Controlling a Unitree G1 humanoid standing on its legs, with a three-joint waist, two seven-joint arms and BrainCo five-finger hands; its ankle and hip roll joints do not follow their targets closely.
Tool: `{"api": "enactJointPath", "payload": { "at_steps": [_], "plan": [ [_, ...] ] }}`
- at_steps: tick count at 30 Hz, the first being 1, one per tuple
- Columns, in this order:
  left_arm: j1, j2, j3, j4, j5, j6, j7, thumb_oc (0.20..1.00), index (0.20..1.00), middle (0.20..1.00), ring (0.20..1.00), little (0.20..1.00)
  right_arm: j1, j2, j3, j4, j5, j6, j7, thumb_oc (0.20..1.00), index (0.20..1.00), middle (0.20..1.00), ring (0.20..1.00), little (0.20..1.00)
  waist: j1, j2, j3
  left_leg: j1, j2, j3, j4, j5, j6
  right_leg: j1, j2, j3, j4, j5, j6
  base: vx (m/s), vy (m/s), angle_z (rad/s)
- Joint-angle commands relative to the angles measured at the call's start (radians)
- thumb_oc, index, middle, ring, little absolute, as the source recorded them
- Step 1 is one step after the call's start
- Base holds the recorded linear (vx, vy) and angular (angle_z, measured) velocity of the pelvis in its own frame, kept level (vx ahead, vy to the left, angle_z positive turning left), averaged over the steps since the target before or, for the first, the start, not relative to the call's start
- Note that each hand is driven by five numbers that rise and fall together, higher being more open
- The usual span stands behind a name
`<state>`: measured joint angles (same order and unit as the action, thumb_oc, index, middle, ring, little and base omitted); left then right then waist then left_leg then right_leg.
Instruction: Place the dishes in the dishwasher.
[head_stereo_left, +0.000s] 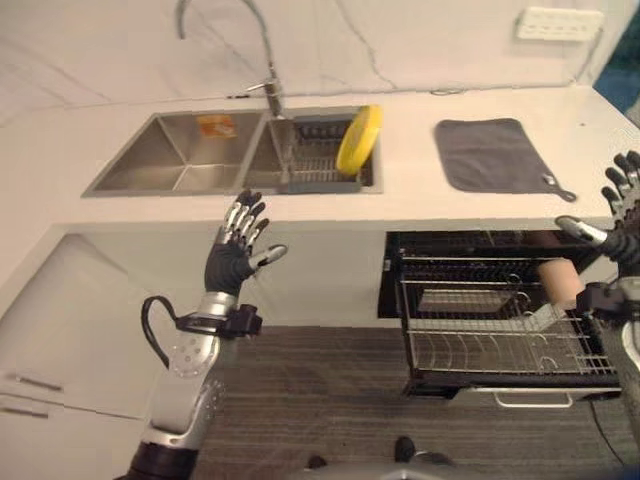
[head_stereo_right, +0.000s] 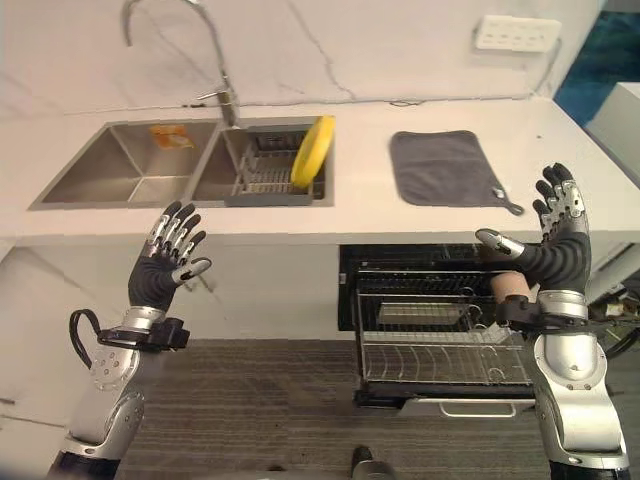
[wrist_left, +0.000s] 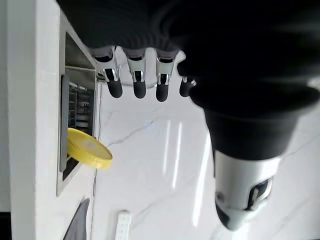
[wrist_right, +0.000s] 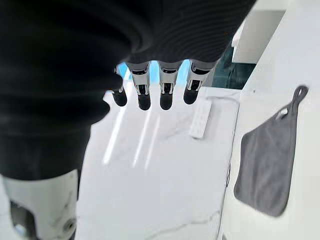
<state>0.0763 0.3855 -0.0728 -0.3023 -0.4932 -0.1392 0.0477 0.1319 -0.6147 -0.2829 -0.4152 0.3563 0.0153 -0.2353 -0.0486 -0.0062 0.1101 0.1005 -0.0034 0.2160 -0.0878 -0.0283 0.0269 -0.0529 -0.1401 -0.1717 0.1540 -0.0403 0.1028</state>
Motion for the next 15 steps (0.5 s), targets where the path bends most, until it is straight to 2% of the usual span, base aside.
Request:
{"api": "enactJointPath", "payload": {
  "at_steps": [1,2,3,4,5,6,8,9,12,15],
  "plan": [
    [-0.001,0.08,0.049,-0.076,-0.013,-0.036,-0.032,1.0,1.0,1.0,1.0,1.0,-0.05,0.021,-0.001,-0.025,0.014,-0.025,0.021,1.0,1.0,1.0,1.0,1.0,0.024,-0.031,0.004,0.013,0.051,-0.028,0.008,0.021,-0.037,0.047,-0.066,-0.04,0.058,0.181,0.041,0.05,0.201,0.24],
    [0.0,0.082,0.049,-0.074,-0.013,-0.036,-0.034,1.0,1.0,1.0,1.0,1.0,-0.048,0.02,0.0,-0.026,0.011,-0.022,0.024,1.0,1.0,1.0,1.0,1.0,0.025,-0.031,0.006,0.013,0.051,-0.03,0.008,0.02,-0.035,0.04,-0.065,-0.037,0.074,0.184,0.04,0.04,0.138,0.13],
    [0.008,0.09,0.052,-0.075,-0.017,-0.04,-0.043,1.0,1.0,1.0,1.0,1.0,-0.04,0.01,0.0,-0.033,0.007,-0.014,0.04,1.0,1.0,1.0,1.0,1.0,0.018,-0.033,0.017,0.02,0.049,-0.046,0.006,0.013,-0.025,0.012,-0.023,-0.005,0.118,0.182,0.041,0.05,0.13,0.16],
    [0.007,0.093,0.052,-0.076,-0.022,-0.041,-0.041,1.0,1.0,1.0,1.0,1.0,-0.037,0.003,-0.005,-0.033,0.016,-0.016,0.038,1.0,1.0,1.0,1.0,1.0,0.01,-0.035,0.02,0.024,0.048,-0.054,0.004,0.011,-0.023,0.008,0.008,0.016,0.112,0.165,0.039,0.08,0.138,0.07],
    [-0.002,0.093,0.053,-0.079,-0.032,-0.031,-0.042,1.0,1.0,1.0,1.0,1.0,-0.037,-0.005,-0.02,-0.036,0.031,-0.012,0.034,1.0,1.0,1.0,1.0,1.0,0.0,-0.043,0.018,0.03,0.036,-0.071,0.001,0.009,-0.022,0.0,0.058,0.031,0.076,0.14,0.037,0.08,0.054,0.17],
    [-0.01,0.091,0.053,-0.079,-0.038,-0.028,-0.038,1.0,1.0,1.0,1.0,1.0,-0.036,-0.008,-0.032,-0.035,0.041,-0.017,0.03,1.0,1.0,1.0,1.0,1.0,-0.003,-0.049,0.016,0.032,0.029,-0.08,0.001,0.005,-0.023,-0.003,0.071,0.017,0.041,0.135,0.034,0.08,0.018,0.33],
    [-0.024,0.086,0.06,-0.068,-0.036,-0.036,-0.028,1.0,1.0,1.0,1.0,1.0,-0.042,-0.007,-0.044,-0.016,0.058,-0.053,0.025,1.0,1.0,1.0,1.0,1.0,-0.002,-0.062,0.014,0.037,0.018,-0.089,0.001,-0.004,-0.022,-0.005,0.057,-0.033,-0.034,0.153,0.035,0.04,-0.084,0.36],
    [-0.027,0.086,0.06,-0.059,-0.042,-0.036,-0.025,1.0,1.0,1.0,1.0,1.0,-0.05,-0.005,-0.036,-0.008,0.049,-0.052,0.014,1.0,1.0,1.0,1.0,1.0,0.001,-0.06,0.015,0.037,0.021,-0.088,0.001,-0.004,-0.023,0.005,0.061,-0.036,-0.047,0.14,0.029,0.03,-0.13,0.16],
    [-0.024,0.063,0.05,-0.068,-0.088,-0.022,-0.017,1.0,1.0,1.0,1.0,1.0,-0.061,-0.005,-0.015,-0.016,0.028,-0.033,-0.015,1.0,1.0,1.0,1.0,1.0,0.009,-0.054,-0.01,0.035,0.02,-0.093,0.001,0.008,-0.032,0.089,0.092,-0.021,-0.16,0.104,-0.005,0.11,-0.116,0.13],
    [-0.022,0.055,0.039,-0.061,-0.059,-0.021,0.01,1.0,1.0,1.0,1.0,1.0,-0.066,0.004,0.002,-0.004,0.016,-0.038,-0.015,1.0,1.0,1.0,1.0,1.0,0.005,-0.046,-0.028,0.03,0.015,-0.082,0.001,0.009,-0.034,0.126,0.108,0.01,-0.228,0.108,-0.016,0.07,-0.074,-0.09]
  ]
}}
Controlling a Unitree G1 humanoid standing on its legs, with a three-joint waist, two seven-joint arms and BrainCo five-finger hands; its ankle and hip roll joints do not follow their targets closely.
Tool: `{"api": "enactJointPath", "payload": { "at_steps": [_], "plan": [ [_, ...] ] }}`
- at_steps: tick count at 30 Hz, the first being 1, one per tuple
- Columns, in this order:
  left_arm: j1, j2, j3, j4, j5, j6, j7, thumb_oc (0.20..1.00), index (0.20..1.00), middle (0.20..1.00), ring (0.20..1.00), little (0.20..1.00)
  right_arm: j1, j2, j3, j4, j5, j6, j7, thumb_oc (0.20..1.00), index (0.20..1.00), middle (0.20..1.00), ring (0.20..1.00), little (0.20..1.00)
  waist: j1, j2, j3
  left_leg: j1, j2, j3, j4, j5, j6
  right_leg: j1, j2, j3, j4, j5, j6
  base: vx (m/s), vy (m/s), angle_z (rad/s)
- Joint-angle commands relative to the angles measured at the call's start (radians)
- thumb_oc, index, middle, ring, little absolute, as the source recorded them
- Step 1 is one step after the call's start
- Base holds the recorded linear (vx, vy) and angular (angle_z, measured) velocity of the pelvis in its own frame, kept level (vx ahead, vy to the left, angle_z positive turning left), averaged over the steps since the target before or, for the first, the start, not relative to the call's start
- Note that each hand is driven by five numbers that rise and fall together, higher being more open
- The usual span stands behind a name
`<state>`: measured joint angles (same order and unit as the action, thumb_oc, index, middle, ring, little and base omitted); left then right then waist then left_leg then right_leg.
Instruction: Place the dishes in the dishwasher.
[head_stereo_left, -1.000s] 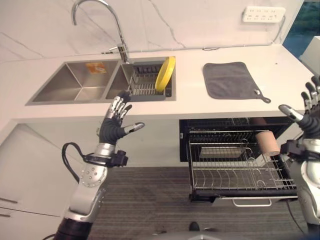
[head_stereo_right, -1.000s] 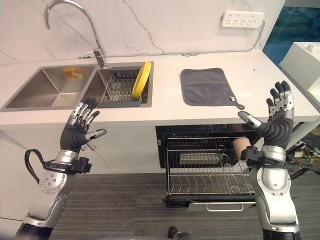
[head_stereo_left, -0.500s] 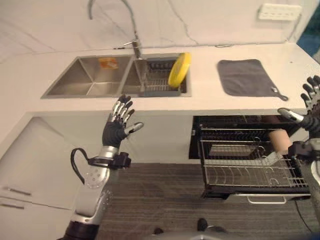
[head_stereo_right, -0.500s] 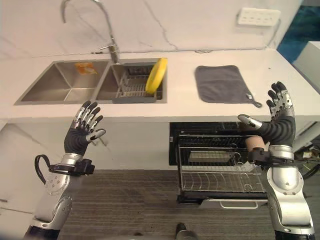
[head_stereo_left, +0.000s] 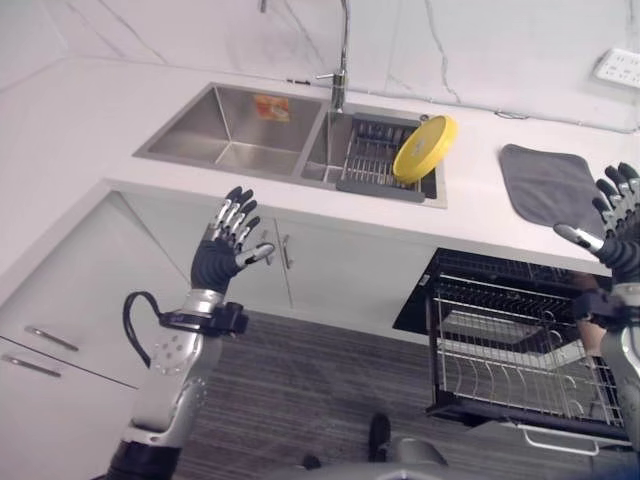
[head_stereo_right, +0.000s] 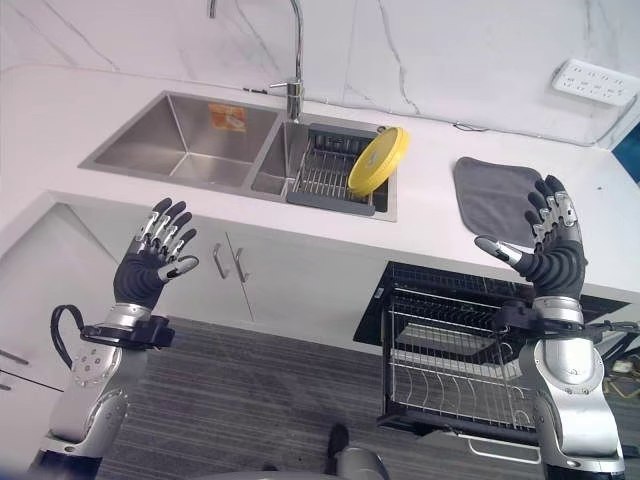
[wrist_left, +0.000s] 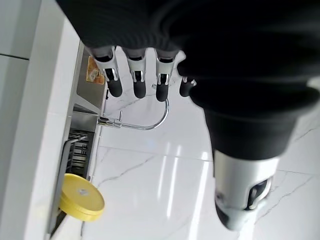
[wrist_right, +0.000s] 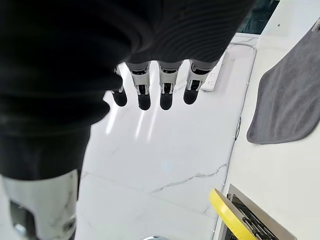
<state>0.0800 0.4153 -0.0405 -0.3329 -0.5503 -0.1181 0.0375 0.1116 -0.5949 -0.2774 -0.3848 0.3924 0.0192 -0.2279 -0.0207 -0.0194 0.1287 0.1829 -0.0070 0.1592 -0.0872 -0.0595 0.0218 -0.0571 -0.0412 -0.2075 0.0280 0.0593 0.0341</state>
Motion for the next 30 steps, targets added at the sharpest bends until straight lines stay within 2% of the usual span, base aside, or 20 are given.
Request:
{"api": "enactJointPath", "payload": {
  "at_steps": [1,10,24,25,30],
  "plan": [
    [-0.026,0.025,0.005,-0.027,-0.007,-0.042,0.027,1.0,1.0,1.0,1.0,1.0,-0.046,-0.014,0.0,-0.033,-0.024,-0.043,-0.022,1.0,1.0,1.0,1.0,1.0,-0.023,-0.03,-0.05,-0.054,0.019,-0.02,0.0,0.041,-0.03,0.132,0.01,0.047,-0.108,0.008,0.051,0.04,-0.082,-0.17],
    [-0.033,0.02,0.023,-0.026,0.043,-0.098,0.081,1.0,1.0,1.0,1.0,1.0,-0.051,0.019,0.028,-0.037,-0.044,-0.082,0.004,1.0,1.0,1.0,1.0,1.0,-0.035,-0.002,-0.074,-0.052,0.02,0.005,0.0,0.036,-0.031,0.146,0.013,0.061,-0.114,-0.007,0.046,0.01,-0.02,-0.13],
    [-0.044,0.017,0.037,-0.029,0.075,-0.107,0.071,1.0,1.0,1.0,1.0,1.0,-0.063,0.011,0.009,-0.043,-0.064,-0.091,0.015,1.0,1.0,1.0,1.0,1.0,-0.042,-0.004,-0.084,-0.054,0.016,0.005,0.0,0.033,-0.03,0.144,0.013,0.078,-0.115,-0.004,0.049,-0.05,0.028,-0.01],
    [-0.021,0.009,0.112,0.014,0.223,-0.194,0.175,1.0,1.0,1.0,1.0,1.0,-0.028,0.043,0.036,-0.028,-0.114,-0.199,0.1,1.0,1.0,1.0,1.0,1.0,-0.033,-0.008,-0.083,-0.083,0.082,0.002,0.0,0.055,-0.077,0.143,0.011,0.096,-0.115,-0.044,0.04,-0.04,0.018,-0.01],
    [-0.011,0.014,0.125,0.027,0.177,-0.17,0.157,1.0,1.0,1.0,1.0,1.0,-0.031,0.056,0.032,-0.022,-0.128,-0.201,0.05,1.0,1.0,1.0,1.0,1.0,-0.03,-0.001,-0.089,-0.068,0.08,0.011,0.0,0.049,-0.072,0.153,0.011,0.077,-0.115,-0.044,0.039,0.04,-0.024,0.02]
  ]
}}
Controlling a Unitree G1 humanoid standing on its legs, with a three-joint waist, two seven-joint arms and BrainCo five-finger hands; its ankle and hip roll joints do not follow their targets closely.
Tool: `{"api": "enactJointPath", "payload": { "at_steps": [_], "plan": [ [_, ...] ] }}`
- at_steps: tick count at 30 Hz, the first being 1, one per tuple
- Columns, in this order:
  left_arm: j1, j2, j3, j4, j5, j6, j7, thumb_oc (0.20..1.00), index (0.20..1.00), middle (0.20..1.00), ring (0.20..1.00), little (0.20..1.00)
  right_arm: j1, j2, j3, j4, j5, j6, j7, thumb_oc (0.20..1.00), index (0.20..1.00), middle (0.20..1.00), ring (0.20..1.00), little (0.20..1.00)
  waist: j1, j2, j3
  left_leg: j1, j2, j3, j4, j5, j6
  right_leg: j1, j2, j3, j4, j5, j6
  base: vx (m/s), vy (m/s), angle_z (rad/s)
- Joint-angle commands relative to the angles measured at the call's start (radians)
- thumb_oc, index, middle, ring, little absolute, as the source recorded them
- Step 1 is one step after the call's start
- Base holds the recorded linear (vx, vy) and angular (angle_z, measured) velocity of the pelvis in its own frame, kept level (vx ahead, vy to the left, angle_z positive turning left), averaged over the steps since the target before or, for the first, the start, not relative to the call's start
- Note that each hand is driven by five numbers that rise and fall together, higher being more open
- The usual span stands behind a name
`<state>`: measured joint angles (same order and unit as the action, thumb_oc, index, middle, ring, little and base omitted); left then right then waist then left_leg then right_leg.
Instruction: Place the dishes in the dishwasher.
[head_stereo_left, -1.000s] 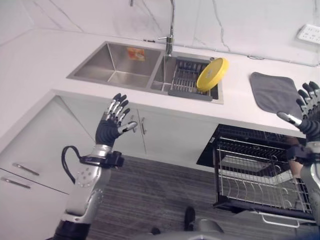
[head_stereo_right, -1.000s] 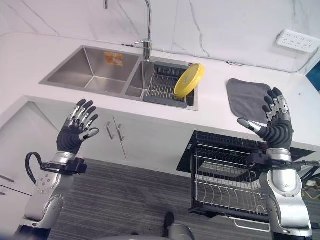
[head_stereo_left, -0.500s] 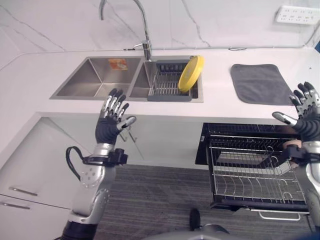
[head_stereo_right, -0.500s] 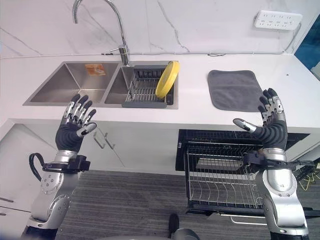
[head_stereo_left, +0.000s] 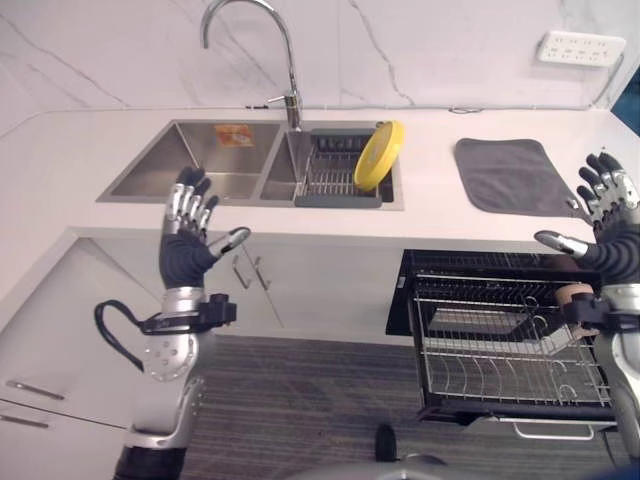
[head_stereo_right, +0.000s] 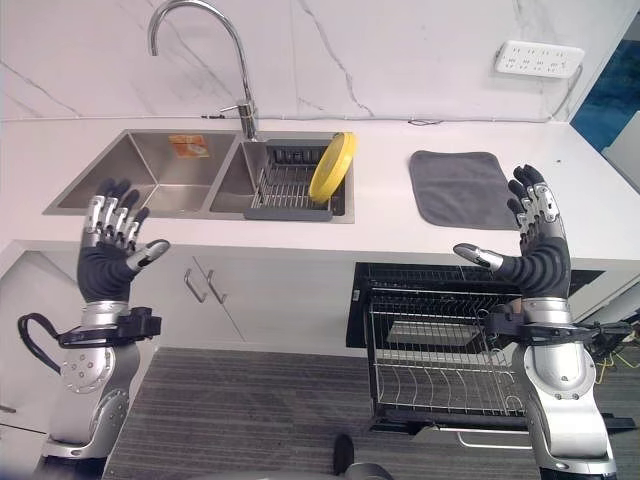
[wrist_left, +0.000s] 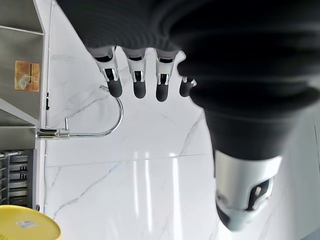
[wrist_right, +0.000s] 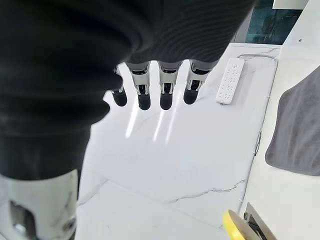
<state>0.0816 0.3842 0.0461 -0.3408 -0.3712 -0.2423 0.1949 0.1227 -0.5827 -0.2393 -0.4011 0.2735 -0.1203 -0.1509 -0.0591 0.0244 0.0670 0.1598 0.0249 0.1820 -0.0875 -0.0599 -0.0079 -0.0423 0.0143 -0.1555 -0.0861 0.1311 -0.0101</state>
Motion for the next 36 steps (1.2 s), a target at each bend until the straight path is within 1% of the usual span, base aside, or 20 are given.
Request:
{"api": "enactJointPath", "payload": {
  "at_steps": [1,3,4,5,6,9,10,11,12,14,15,16,18,20,23,25,27,28,32,36],
  "plan": [
    [-0.011,0.044,0.04,0.04,-0.005,-0.034,-0.003,1.0,1.0,1.0,1.0,1.0,-0.041,0.048,-0.003,-0.008,-0.011,-0.06,-0.024,1.0,1.0,1.0,1.0,1.0,0.009,-0.043,-0.026,-0.042,0.047,-0.005,0.0,0.052,-0.043,0.14,-0.045,0.022,-0.001,-0.116,0.082,0.09,-0.057,0.07],
    [0.003,0.045,0.044,0.039,-0.007,-0.014,-0.003,1.0,1.0,1.0,1.0,1.0,-0.04,0.041,0.002,-0.008,-0.021,-0.055,-0.024,1.0,1.0,1.0,1.0,1.0,0.02,-0.051,-0.007,-0.049,0.031,0.025,0.063,0.055,-0.056,0.149,-0.056,0.01,-0.001,-0.114,0.075,0.05,-0.042,0.09],
    [0.019,0.041,0.049,0.025,-0.01,-0.015,-0.026,1.0,1.0,1.0,1.0,1.0,-0.029,0.022,-0.015,-0.01,-0.016,-0.049,-0.034,1.0,1.0,1.0,1.0,1.0,0.031,-0.064,0.027,-0.144,0.078,0.047,0.238,0.137,-0.104,0.166,-0.072,0.0,-0.001,-0.109,0.064,0.0,0.025,0.09],
    [0.025,0.041,0.05,0.017,-0.018,-0.013,-0.035,1.0,1.0,1.0,1.0,1.0,-0.028,0.013,-0.026,-0.008,-0.011,-0.044,-0.036,1.0,1.0,1.0,1.0,1.0,0.033,-0.068,0.036,-0.179,0.114,0.048,0.275,0.16,-0.122,0.168,-0.078,-0.01,-0.001,-0.105,0.063,-0.01,0.117,0.13],
    [0.028,0.039,0.05,0.011,-0.028,-0.009,-0.039,1.0,1.0,1.0,1.0,1.0,-0.033,0.005,-0.032,-0.005,-0.007,-0.039,-0.035,1.0,1.0,1.0,1.0,1.0,0.032,-0.068,0.042,-0.19,0.141,0.049,0.274,0.161,-0.128,0.168,-0.085,-0.019,-0.001,-0.103,0.064,0.02,0.245,0.29],
    [0.041,0.037,0.047,0.015,-0.03,-0.02,-0.011,1.0,1.0,1.0,1.0,1.0,-0.055,-0.002,-0.022,0.012,-0.012,-0.047,-0.008,1.0,1.0,1.0,1.0,1.0,0.024,-0.052,0.036,-0.122,0.21,0.051,0.088,0.181,-0.129,0.171,-0.105,-0.018,-0.001,-0.11,0.085,0.11,0.406,0.12],
    [0.045,0.037,0.047,0.015,-0.032,-0.021,0.0,1.0,1.0,1.0,1.0,1.0,-0.051,-0.003,-0.02,0.01,-0.013,-0.054,-0.002,1.0,1.0,1.0,1.0,1.0,0.025,-0.049,0.033,-0.105,0.225,0.034,0.026,0.201,-0.133,0.173,-0.11,-0.006,-0.001,-0.113,0.091,0.15,0.527,-0.39],
    [0.05,0.036,0.044,0.017,-0.035,-0.024,0.012,1.0,1.0,1.0,1.0,1.0,-0.046,-0.013,-0.019,-0.001,-0.006,-0.064,-0.007,1.0,1.0,1.0,1.0,1.0,0.031,-0.047,0.028,-0.117,0.238,-0.026,0.0,0.19,-0.137,0.171,-0.125,0.018,-0.001,-0.116,0.1,0.13,0.54,-0.47],
    [0.047,0.036,0.037,0.025,-0.036,-0.03,0.014,1.0,1.0,1.0,1.0,1.0,-0.05,-0.023,-0.019,0.0,-0.006,-0.064,-0.017,1.0,1.0,1.0,1.0,1.0,0.032,-0.046,0.023,-0.123,0.237,-0.055,0.0,0.177,-0.14,0.167,-0.137,0.028,-0.001,-0.115,0.109,0.11,0.726,-0.27],
    [0.006,0.043,0.02,0.047,-0.022,-0.037,-0.008,1.0,1.0,1.0,1.0,1.0,-0.078,-0.044,-0.032,0.002,0.011,-0.045,-0.049,1.0,1.0,1.0,1.0,1.0,0.013,-0.037,0.018,-0.117,0.229,-0.009,0.0,0.153,-0.147,0.157,-0.205,0.006,-0.001,-0.095,0.156,0.08,0.753,-0.27],
    [-0.021,0.057,0.01,0.048,-0.012,-0.028,-0.014,1.0,1.0,1.0,1.0,1.0,-0.07,-0.039,-0.04,-0.009,0.021,-0.041,-0.061,1.0,1.0,1.0,1.0,1.0,0.009,-0.038,0.02,-0.112,0.204,-0.004,0.0,0.139,-0.139,0.158,-0.246,-0.01,-0.001,-0.07,0.186,0.09,0.628,-0.14],
    [-0.034,0.063,0.009,0.042,-0.032,-0.011,-0.023,1.0,1.0,1.0,1.0,1.0,-0.062,-0.031,-0.045,-0.022,0.026,-0.041,-0.064,1.0,1.0,1.0,1.0,1.0,0.008,-0.043,0.024,-0.109,0.184,-0.007,0.0,0.13,-0.13,0.157,-0.269,-0.021,0.003,-0.051,0.197,0.07,0.58,0.15],
    [-0.069,0.064,0.011,0.044,-0.027,0.036,-0.044,1.0,1.0,1.0,1.0,1.0,-0.047,0.001,-0.038,-0.041,-0.012,-0.017,-0.047,1.0,1.0,1.0,1.0,1.0,0.009,-0.059,0.041,-0.096,0.115,-0.023,0.0,0.097,-0.086,0.113,-0.326,-0.041,0.116,0.012,0.199,0.08,0.529,0.21],
    [-0.062,0.073,0.013,0.041,-0.026,0.063,-0.052,1.0,1.0,1.0,1.0,1.0,-0.026,0.002,-0.038,-0.052,-0.022,0.001,-0.048,1.0,1.0,1.0,1.0,1.0,0.013,-0.065,0.053,-0.083,0.092,-0.029,0.0,0.086,-0.062,0.069,-0.335,-0.043,0.216,0.031,0.191,0.09,0.363,0.1],
    [-0.041,0.088,0.021,0.031,0.024,0.063,-0.045,1.0,1.0,1.0,1.0,1.0,-0.03,0.015,-0.035,-0.038,0.023,-0.027,-0.019,1.0,1.0,1.0,1.0,1.0,0.028,-0.071,0.071,-0.06,0.093,0.015,0.0,0.078,-0.047,0.057,-0.298,-0.109,0.24,0.016,0.195,0.06,0.129,-0.4],
    [-0.044,0.108,0.016,0.031,0.027,0.068,-0.022,1.0,1.0,1.0,1.0,1.0,-0.021,0.007,-0.045,-0.043,0.037,-0.036,-0.012,1.0,1.0,1.0,1.0,1.0,0.023,-0.081,0.075,-0.055,0.085,0.033,0.0,0.067,-0.038,0.07,-0.209,-0.127,0.17,-0.043,0.186,0.08,0.029,-0.66],
    [-0.04,0.112,0.012,0.022,0.045,0.079,0.004,1.0,1.0,1.0,1.0,1.0,-0.019,0.001,-0.039,-0.043,0.047,-0.045,-0.007,1.0,1.0,1.0,1.0,1.0,0.03,-0.09,0.076,-0.048,0.084,0.056,0.0,0.065,-0.042,0.096,-0.179,-0.162,0.084,-0.048,0.176,0.1,-0.133,-0.57],
    [-0.036,0.113,0.012,0.014,0.055,0.085,0.003,1.0,1.0,1.0,1.0,1.0,-0.018,0.001,-0.029,-0.05,0.048,-0.043,-0.02,1.0,1.0,1.0,1.0,1.0,0.032,-0.097,0.077,-0.041,0.081,0.061,0.0,0.057,-0.038,0.094,-0.182,-0.16,0.078,-0.026,0.177,0.13,-0.244,-0.46],
    [-0.023,0.105,-0.003,0.005,0.064,0.107,-0.003,1.0,1.0,1.0,1.0,1.0,-0.022,0.003,-0.012,-0.045,0.057,-0.045,-0.035,1.0,1.0,1.0,1.0,1.0,0.024,-0.093,0.062,-0.019,0.09,0.08,0.0,0.05,-0.035,0.124,-0.141,-0.125,0.026,-0.057,0.143,0.19,-0.269,-0.29],
    [-0.011,0.095,-0.019,0.007,0.006,0.123,0.005,1.0,1.0,1.0,1.0,1.0,-0.04,0.009,0.01,-0.043,0.053,-0.022,-0.031,1.0,1.0,1.0,1.0,1.0,0.012,-0.078,0.057,-0.006,0.122,0.115,0.015,0.082,-0.059,0.144,-0.106,-0.082,0.009,-0.074,0.108,0.21,-0.28,-0.13]
  ]
}}
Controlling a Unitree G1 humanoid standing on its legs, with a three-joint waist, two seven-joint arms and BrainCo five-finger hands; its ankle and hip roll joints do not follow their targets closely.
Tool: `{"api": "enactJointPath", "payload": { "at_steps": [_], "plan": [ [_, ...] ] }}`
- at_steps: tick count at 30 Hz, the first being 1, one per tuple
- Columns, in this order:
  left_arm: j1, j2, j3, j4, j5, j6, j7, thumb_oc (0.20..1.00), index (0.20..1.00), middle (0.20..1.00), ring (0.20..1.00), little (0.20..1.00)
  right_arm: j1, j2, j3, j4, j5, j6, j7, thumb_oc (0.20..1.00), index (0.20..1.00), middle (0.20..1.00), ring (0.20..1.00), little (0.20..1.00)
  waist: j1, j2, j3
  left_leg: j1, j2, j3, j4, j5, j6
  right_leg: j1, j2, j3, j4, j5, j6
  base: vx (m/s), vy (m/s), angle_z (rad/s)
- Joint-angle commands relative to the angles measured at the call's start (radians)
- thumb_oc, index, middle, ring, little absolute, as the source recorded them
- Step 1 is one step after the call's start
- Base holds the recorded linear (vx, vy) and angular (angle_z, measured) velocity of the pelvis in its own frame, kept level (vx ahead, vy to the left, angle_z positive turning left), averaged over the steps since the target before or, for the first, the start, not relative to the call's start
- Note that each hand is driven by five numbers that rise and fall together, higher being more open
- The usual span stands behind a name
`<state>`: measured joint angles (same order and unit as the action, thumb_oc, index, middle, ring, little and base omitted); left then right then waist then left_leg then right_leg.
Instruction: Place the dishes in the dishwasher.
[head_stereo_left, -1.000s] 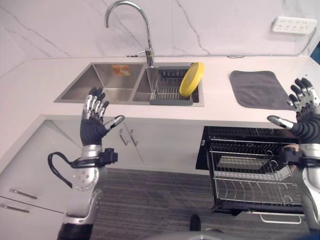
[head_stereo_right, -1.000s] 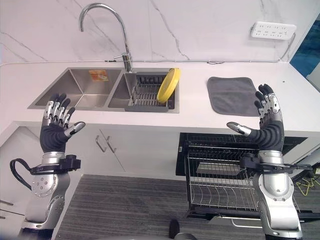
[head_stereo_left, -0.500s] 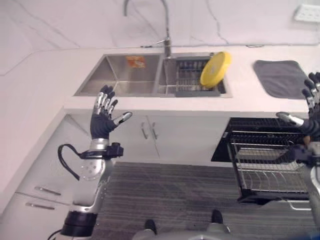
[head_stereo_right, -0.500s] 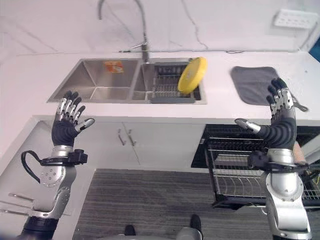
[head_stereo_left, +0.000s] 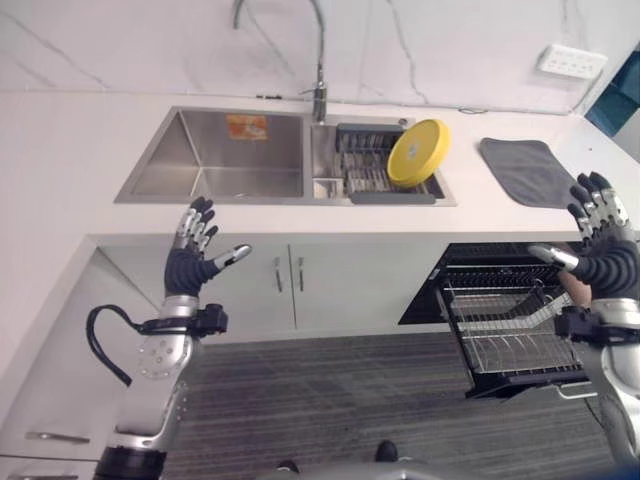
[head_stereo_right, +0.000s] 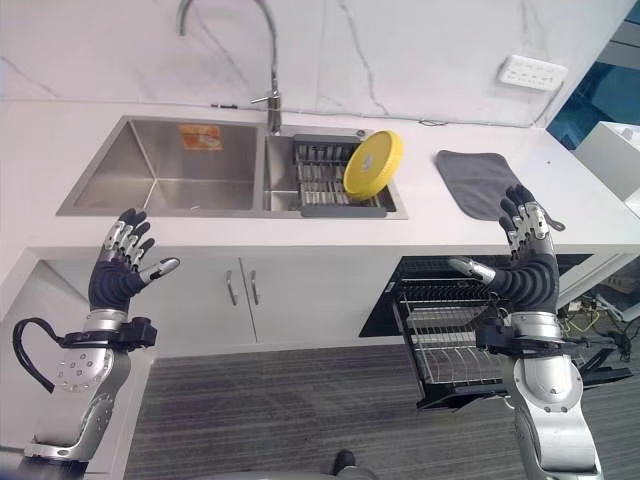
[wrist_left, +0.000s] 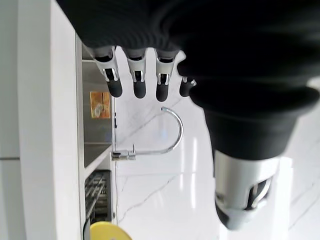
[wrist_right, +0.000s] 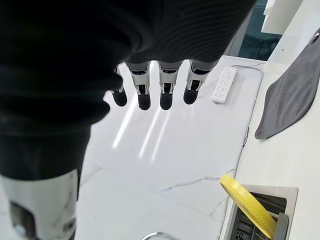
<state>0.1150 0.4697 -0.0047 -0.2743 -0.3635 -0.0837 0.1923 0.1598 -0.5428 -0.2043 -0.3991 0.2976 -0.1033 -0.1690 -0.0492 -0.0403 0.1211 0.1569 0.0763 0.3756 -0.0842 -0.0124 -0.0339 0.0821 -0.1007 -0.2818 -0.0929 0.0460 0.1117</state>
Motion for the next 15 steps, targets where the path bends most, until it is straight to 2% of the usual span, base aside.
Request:
{"api": "enactJointPath", "payload": {
  "at_steps": [1,2,3,5,6,8,9,10,11,12,13,15],
  "plan": [
    [-0.036,0.006,0.033,-0.055,-0.023,-0.041,0.008,1.0,1.0,1.0,1.0,1.0,-0.078,-0.032,-0.024,-0.042,0.024,-0.032,-0.002,1.0,1.0,1.0,1.0,1.0,0.0,-0.015,0.007,-0.013,0.084,-0.066,0.053,0.03,-0.041,0.023,0.011,0.051,0.016,0.009,-0.024,0.19,-0.289,-0.15],
    [-0.028,0.004,0.037,-0.053,-0.041,-0.044,0.005,1.0,1.0,1.0,1.0,1.0,-0.077,-0.035,-0.025,-0.04,0.02,-0.028,0.004,1.0,1.0,1.0,1.0,1.0,-0.003,-0.016,0.009,-0.024,0.097,-0.052,0.1,0.03,-0.046,0.024,0.011,0.054,0.017,0.009,-0.03,0.18,-0.283,-0.32],
    [-0.01,0.0,0.043,-0.049,-0.062,-0.057,0.001,1.0,1.0,1.0,1.0,1.0,-0.07,-0.046,-0.031,-0.037,0.024,-0.028,0.02,1.0,1.0,1.0,1.0,1.0,-0.008,-0.017,0.015,-0.054,0.12,-0.035,0.198,0.048,-0.058,0.027,0.013,0.059,0.018,0.007,-0.044,0.18,-0.264,-0.4],
    [0.012,-0.012,0.054,-0.046,-0.078,-0.069,-0.002,1.0,1.0,1.0,1.0,1.0,-0.064,-0.054,-0.036,-0.033,0.032,-0.033,0.042,1.0,1.0,1.0,1.0,1.0,-0.001,-0.017,0.027,-0.129,0.126,-0.078,0.361,0.072,-0.074,0.036,0.015,0.082,0.015,0.004,-0.063,0.18,-0.163,-0.32],
    [0.021,-0.018,0.058,-0.047,-0.077,-0.072,-0.011,1.0,1.0,1.0,1.0,1.0,-0.07,-0.056,-0.035,-0.027,0.035,-0.029,0.047,1.0,1.0,1.0,1.0,1.0,0.005,-0.015,0.031,-0.163,0.12,-0.107,0.363,0.065,-0.072,0.041,0.013,0.096,0.011,0.003,-0.059,0.15,-0.013,-0.25],
    [0.029,-0.025,0.058,-0.051,-0.075,-0.077,-0.019,1.0,1.0,1.0,1.0,1.0,-0.088,-0.055,-0.024,-0.023,0.028,-0.014,0.039,1.0,1.0,1.0,1.0,1.0,0.013,-0.007,0.033,-0.166,0.115,-0.112,0.29,0.058,-0.065,0.044,0.009,0.101,0.006,-0.001,-0.048,0.21,0.153,-0.31],
    [0.036,-0.03,0.051,-0.056,-0.066,-0.083,-0.022,1.0,1.0,1.0,1.0,1.0,-0.101,-0.048,-0.007,-0.01,-0.062,-0.007,0.011,1.0,1.0,1.0,1.0,1.0,0.019,0.008,0.03,-0.144,0.118,-0.093,0.13,0.077,-0.065,0.042,-0.001,0.091,0.006,-0.01,-0.03,0.31,0.337,-0.28],
    [0.035,-0.03,0.042,-0.054,-0.061,-0.089,-0.017,1.0,1.0,1.0,1.0,1.0,-0.095,-0.053,-0.005,-0.009,-0.124,-0.021,-0.029,1.0,1.0,1.0,1.0,1.0,0.022,0.022,0.028,-0.143,0.128,-0.082,0.017,0.131,-0.08,0.046,-0.004,0.083,0.006,-0.02,-0.019,0.29,0.362,-0.2],
    [0.033,-0.03,0.036,-0.053,-0.063,-0.088,-0.014,1.0,1.0,1.0,1.0,1.0,-0.091,-0.057,-0.009,-0.011,-0.137,-0.032,-0.037,1.0,1.0,1.0,1.0,1.0,0.026,0.028,0.028,-0.164,0.138,-0.089,-0.003,0.154,-0.091,0.054,-0.005,0.081,0.006,-0.026,-0.015,0.28,0.417,-0.06],
    [0.026,-0.036,0.027,-0.029,-0.078,-0.098,-0.022,1.0,1.0,1.0,1.0,1.0,-0.095,-0.071,-0.018,-0.011,-0.152,-0.06,-0.014,1.0,1.0,1.0,1.0,1.0,0.042,0.027,0.024,-0.209,0.136,-0.132,-0.003,0.17,-0.098,0.077,-0.012,0.089,0.006,-0.043,-0.007,0.26,0.421,0.09],
    [0.025,-0.039,0.029,-0.029,-0.067,-0.102,-0.021,1.0,1.0,1.0,1.0,1.0,-0.102,-0.079,-0.016,-0.014,-0.159,-0.066,-0.009,1.0,1.0,1.0,1.0,1.0,0.048,0.025,0.022,-0.214,0.131,-0.143,-0.003,0.164,-0.097,0.087,-0.021,0.087,0.006,-0.048,-0.001,0.31,0.531,0.13],
    [0.018,-0.029,0.037,-0.037,-0.044,-0.101,-0.025,1.0,1.0,1.0,1.0,1.0,-0.095,-0.082,-0.027,-0.031,-0.113,-0.056,0.005,1.0,1.0,1.0,1.0,1.0,0.053,0.017,0.009,-0.201,0.112,-0.122,-0.003,0.149,-0.084,0.109,-0.054,0.067,0.006,-0.046,0.024,0.24,0.403,-0.21]
  ]
}}
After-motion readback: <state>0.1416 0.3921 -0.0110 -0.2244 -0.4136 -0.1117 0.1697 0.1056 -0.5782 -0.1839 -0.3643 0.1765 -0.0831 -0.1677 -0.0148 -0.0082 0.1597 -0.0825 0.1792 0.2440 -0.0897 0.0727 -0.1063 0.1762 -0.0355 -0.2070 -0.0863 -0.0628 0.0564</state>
